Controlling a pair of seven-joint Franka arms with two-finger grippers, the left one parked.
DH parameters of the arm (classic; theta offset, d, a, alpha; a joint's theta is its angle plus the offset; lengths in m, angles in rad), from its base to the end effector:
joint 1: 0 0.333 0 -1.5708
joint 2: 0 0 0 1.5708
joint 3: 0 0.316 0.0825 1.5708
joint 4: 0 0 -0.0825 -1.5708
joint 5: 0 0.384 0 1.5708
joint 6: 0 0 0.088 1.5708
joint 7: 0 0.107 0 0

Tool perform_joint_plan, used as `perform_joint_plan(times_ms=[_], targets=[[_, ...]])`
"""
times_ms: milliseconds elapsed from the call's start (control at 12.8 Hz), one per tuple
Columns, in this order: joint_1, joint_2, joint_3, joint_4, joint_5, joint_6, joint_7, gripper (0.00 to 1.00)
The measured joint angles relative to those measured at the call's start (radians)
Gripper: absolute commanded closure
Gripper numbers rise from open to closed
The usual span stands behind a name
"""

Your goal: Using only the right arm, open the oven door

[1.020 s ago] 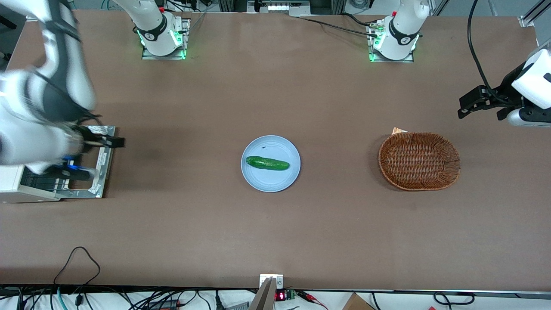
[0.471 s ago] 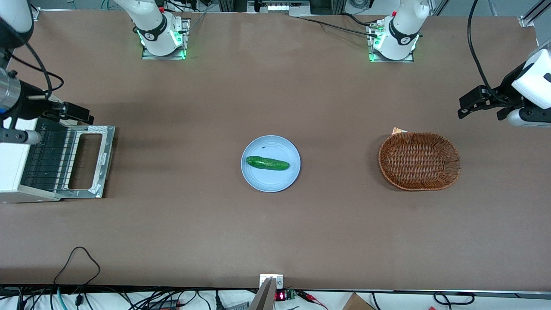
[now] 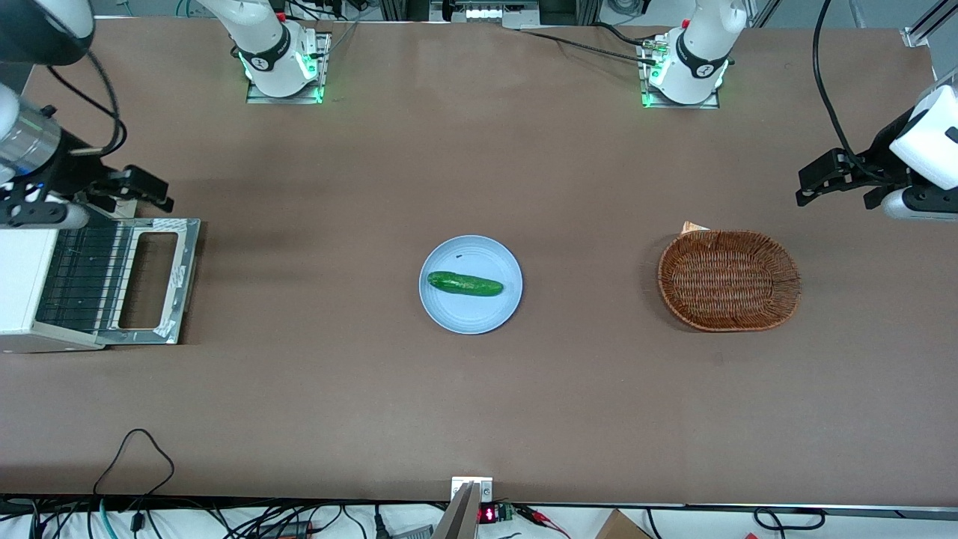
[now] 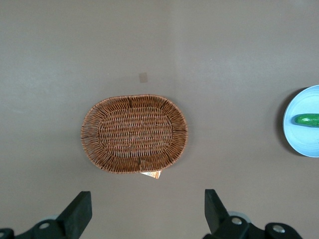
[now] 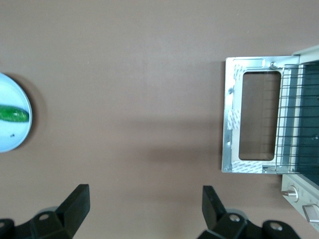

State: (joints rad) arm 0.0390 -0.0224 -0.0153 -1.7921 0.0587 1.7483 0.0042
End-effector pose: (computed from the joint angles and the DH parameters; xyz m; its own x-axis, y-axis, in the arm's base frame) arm 0.5536 0.0183 0.5471 0.9997 0.0092 -0.0219 0.0079 -0.9983 -0.0578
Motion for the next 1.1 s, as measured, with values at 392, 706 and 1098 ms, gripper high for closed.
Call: perform_joint_plan(times_ms=[392,706,1098], targets=[[0.013,-0.019,0.003,-0.019,-0.001,-0.013,-0.003,0.0],[0.014,-0.012,0.002,-0.011,-0.001,-0.012,-0.003,0.0],[0.015,-0.008,0.002,-0.01,-0.001,-0.014,-0.003,0.0]])
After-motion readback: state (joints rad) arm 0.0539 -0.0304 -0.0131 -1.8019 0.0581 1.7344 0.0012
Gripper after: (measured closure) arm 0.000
